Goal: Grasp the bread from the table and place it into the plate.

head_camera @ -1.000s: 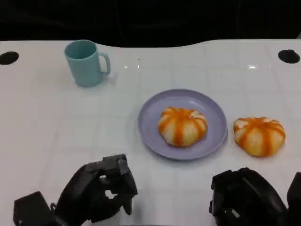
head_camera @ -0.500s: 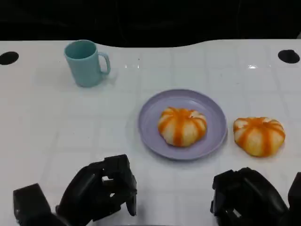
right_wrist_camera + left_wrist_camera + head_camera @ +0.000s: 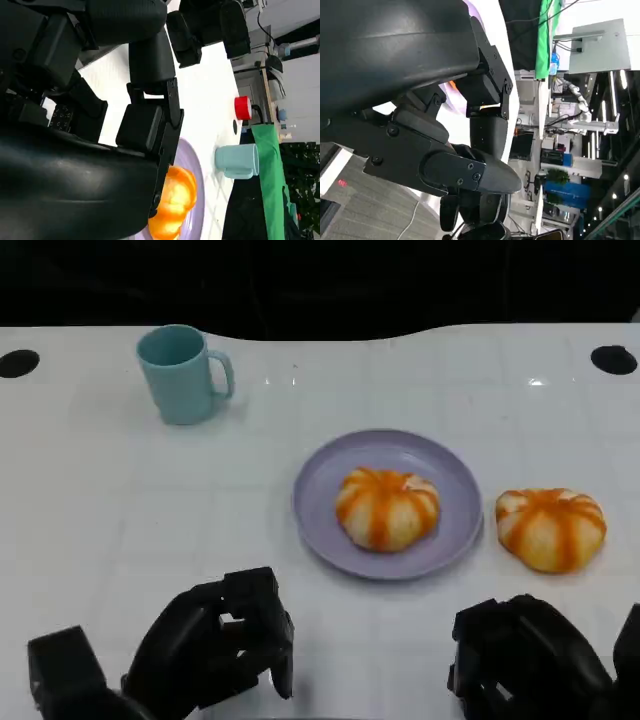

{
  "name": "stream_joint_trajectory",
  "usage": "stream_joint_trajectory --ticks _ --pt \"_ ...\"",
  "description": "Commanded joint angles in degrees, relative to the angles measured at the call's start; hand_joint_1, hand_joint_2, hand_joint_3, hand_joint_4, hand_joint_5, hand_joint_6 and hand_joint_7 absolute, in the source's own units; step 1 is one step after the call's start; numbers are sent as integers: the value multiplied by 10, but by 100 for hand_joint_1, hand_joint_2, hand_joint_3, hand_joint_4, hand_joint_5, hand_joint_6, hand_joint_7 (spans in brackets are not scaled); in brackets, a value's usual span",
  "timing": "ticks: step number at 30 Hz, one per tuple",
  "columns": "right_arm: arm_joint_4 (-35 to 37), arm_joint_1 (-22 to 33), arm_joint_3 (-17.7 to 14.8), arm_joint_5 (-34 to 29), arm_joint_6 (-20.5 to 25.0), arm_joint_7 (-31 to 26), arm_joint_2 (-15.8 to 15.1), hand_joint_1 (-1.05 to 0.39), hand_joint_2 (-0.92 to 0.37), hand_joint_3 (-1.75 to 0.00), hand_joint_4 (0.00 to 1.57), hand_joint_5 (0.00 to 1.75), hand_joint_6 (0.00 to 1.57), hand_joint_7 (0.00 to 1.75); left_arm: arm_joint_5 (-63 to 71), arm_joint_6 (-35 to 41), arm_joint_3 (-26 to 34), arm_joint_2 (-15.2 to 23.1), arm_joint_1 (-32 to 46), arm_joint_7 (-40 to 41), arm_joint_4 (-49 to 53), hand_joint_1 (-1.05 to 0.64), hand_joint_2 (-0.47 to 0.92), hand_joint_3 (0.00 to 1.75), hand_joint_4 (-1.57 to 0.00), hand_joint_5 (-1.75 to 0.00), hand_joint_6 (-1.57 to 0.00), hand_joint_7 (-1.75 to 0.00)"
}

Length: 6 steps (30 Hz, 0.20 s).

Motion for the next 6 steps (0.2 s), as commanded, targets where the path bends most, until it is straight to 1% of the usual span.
stream_joint_trajectory --ticks 1,6 --pt "6 -4 -6 4 -4 1 -5 -105 -1 -140 154 132 157 102 -2 15 4 5 6 -8 -13 -81 92 13 -89 -175 -84 -147" --pt "3 -2 -4 -4 -8 -2 -7 -105 -1 -140 153 131 157 101 3 17 4 6 8 -10 -16 -81 92 13 -89 -175 -85 -146"
